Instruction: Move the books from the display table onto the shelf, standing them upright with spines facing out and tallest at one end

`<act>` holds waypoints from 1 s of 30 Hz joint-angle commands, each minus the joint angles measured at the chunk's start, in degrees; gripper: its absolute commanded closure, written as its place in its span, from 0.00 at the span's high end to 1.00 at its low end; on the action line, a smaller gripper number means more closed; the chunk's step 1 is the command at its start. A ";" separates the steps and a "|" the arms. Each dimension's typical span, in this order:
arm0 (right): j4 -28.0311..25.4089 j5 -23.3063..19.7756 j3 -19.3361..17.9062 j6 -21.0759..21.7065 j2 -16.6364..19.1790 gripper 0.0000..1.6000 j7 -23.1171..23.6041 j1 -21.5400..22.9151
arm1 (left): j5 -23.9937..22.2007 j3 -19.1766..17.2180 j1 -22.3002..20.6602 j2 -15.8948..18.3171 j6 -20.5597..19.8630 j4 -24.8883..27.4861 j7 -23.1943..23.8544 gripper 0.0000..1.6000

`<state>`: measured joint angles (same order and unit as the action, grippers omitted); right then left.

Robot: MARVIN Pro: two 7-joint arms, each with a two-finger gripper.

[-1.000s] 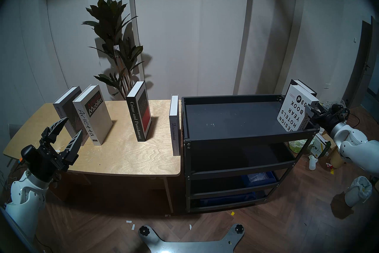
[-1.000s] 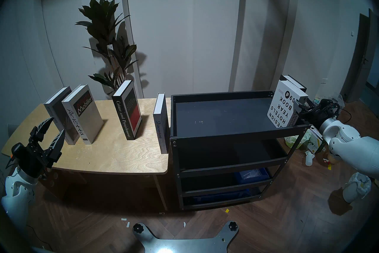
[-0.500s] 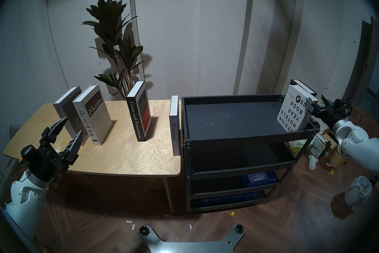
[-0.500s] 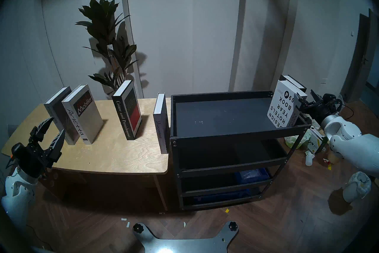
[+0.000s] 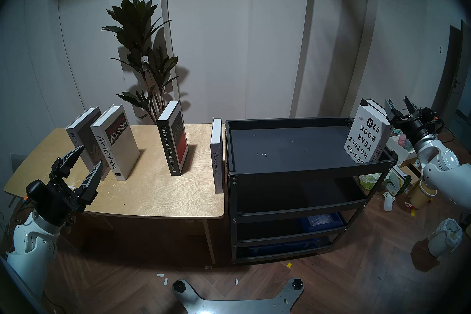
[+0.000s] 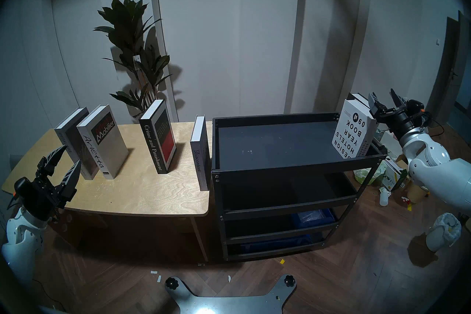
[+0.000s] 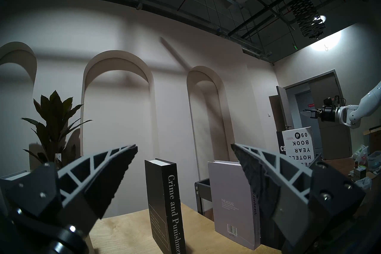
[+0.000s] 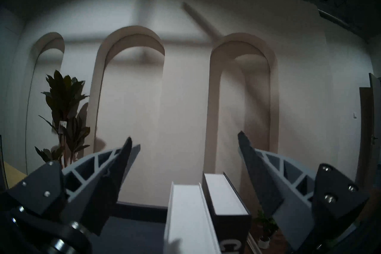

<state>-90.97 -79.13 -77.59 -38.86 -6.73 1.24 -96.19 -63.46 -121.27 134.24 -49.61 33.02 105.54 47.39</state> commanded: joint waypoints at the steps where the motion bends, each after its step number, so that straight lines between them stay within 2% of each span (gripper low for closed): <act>1: -6.46 1.13 -0.75 -3.95 -0.80 1.00 1.48 0.34 | 0.01 -0.26 -0.16 0.11 0.09 0.29 0.01 1.00; 5: -11.46 1.65 0.29 -4.30 -3.64 1.00 0.53 0.42 | 0.01 -0.24 -0.18 0.11 0.09 0.27 0.02 1.00; 6: -10.24 2.72 0.79 -4.46 -5.00 1.00 1.42 1.02 | 0.00 -0.23 -0.18 0.11 0.09 0.26 0.02 1.00; 8: -13.79 2.81 1.68 -4.13 -6.20 1.00 0.38 0.67 | 0.00 -0.22 -0.19 0.11 0.09 0.24 0.02 1.00; 15: -19.70 4.55 5.86 -3.25 -11.96 1.00 -0.65 2.49 | -0.01 -0.16 -0.23 0.11 0.09 0.18 0.03 1.00; 16: -19.81 5.03 6.22 -3.24 -11.94 1.00 -0.71 3.04 | -0.01 -0.16 -0.24 0.11 0.09 0.17 0.03 1.00; 19: -22.97 6.17 7.62 -2.44 -14.64 1.00 -2.79 4.43 | -0.01 -0.14 -0.26 0.11 0.09 0.16 0.04 1.00; 23: -26.65 7.81 9.17 -0.97 -16.28 1.00 -6.71 5.83 | -0.01 -0.13 -0.28 0.11 0.09 0.14 0.04 1.00; 30: -27.38 12.89 11.11 3.51 -17.53 1.00 -12.48 8.83 | -0.01 -0.11 -0.32 0.11 0.10 0.12 0.05 1.00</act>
<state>-116.34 -70.15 -66.72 -38.23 -21.76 -7.01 -91.45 -63.48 -121.12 134.08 -49.62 33.02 105.35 47.41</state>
